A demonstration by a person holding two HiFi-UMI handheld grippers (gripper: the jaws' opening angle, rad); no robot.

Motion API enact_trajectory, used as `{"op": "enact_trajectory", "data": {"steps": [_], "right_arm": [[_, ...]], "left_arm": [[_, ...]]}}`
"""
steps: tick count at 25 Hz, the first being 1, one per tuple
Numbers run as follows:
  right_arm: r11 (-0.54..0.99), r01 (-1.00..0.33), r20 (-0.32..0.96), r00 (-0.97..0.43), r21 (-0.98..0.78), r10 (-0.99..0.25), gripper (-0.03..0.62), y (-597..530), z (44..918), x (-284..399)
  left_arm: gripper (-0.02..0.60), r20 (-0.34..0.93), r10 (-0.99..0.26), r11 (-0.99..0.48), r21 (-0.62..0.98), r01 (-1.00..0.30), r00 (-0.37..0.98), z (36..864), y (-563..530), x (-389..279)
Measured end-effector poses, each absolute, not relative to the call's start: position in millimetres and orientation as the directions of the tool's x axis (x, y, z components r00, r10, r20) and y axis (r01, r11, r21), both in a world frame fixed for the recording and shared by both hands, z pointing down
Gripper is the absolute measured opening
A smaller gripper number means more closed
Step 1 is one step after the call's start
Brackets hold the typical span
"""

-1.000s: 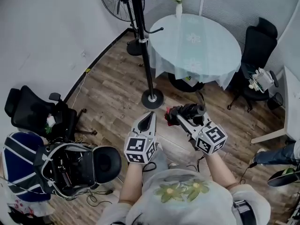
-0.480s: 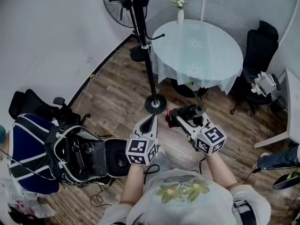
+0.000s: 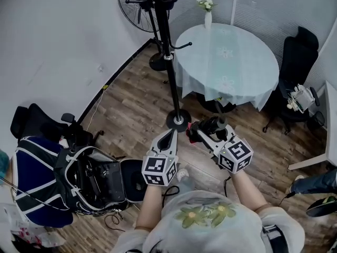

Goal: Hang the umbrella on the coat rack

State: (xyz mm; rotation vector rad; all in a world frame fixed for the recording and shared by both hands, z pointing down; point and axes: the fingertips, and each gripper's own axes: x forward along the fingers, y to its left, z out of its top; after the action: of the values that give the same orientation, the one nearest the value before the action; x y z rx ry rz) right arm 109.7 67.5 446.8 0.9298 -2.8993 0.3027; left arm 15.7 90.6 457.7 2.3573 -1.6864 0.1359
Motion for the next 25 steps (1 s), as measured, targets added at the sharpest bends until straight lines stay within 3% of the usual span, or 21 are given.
{"op": "enact_trajectory", "data": {"steps": [25], "right_arm": [[0.784, -0.609, 0.090, -0.793, -0.119, -0.603, 0.225, -41.9, 431.5, 26.9]], "left_arm": [[0.003, 0.195, -0.911, -0.343, 0.128, -0.930, 0.363, 462.5, -14.3, -62.4]]}}
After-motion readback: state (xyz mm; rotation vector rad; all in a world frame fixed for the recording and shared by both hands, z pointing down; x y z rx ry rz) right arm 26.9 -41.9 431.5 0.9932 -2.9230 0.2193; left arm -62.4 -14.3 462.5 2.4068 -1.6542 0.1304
